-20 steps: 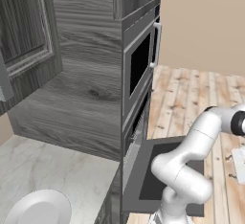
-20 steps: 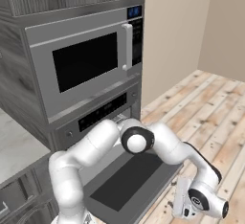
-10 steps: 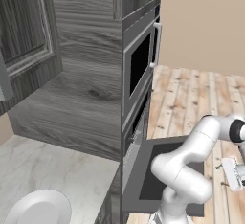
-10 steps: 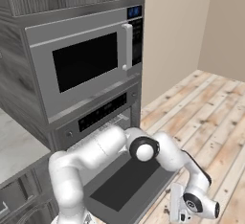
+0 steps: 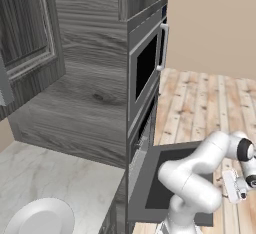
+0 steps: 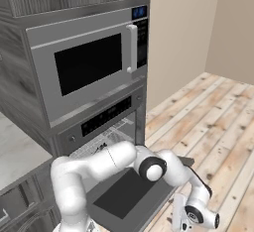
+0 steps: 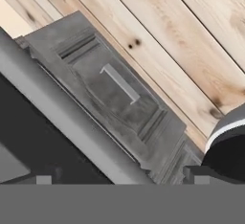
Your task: Place the fish on the bottom rack of the oven, and slide the tray back inside. Close the oven door.
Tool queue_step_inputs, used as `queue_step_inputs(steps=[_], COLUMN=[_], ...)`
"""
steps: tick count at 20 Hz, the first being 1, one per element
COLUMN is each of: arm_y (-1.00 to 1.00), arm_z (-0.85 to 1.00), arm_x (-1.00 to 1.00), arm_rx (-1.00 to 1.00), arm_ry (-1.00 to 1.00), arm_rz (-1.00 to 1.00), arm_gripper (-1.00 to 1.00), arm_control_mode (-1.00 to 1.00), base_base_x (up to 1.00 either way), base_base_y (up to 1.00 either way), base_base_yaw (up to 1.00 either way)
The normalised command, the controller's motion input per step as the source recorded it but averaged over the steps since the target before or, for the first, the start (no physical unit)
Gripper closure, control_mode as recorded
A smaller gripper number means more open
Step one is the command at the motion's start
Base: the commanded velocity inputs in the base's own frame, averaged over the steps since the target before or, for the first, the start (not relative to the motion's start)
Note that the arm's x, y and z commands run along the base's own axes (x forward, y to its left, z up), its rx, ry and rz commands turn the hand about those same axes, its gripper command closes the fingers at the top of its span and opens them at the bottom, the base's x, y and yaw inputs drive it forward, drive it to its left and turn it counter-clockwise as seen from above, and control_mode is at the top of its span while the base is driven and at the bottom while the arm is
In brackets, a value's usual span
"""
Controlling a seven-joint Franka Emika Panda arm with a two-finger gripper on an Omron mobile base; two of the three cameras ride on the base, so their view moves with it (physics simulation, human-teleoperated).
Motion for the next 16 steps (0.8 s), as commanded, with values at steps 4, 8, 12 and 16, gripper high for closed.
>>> queue_step_inputs(steps=[4,8,12,16], arm_y=[-0.09,-0.10,-0.10,-0.05], arm_z=[-0.43,-0.54,-0.77,-0.79], arm_x=[0.41,0.29,0.33,0.43], arm_rx=[0.12,0.13,0.16,0.20], arm_ry=[0.00,0.02,0.07,0.09], arm_rz=[0.00,0.00,0.00,0.00], arm_gripper=[-1.00,-1.00,-1.00,-1.00], arm_control_mode=[-1.00,-1.00,-1.00,-1.00], base_base_x=[0.00,0.00,0.00,0.00], base_base_y=[0.00,0.00,0.00,0.00], base_base_yaw=[0.00,0.00,0.00,0.00])
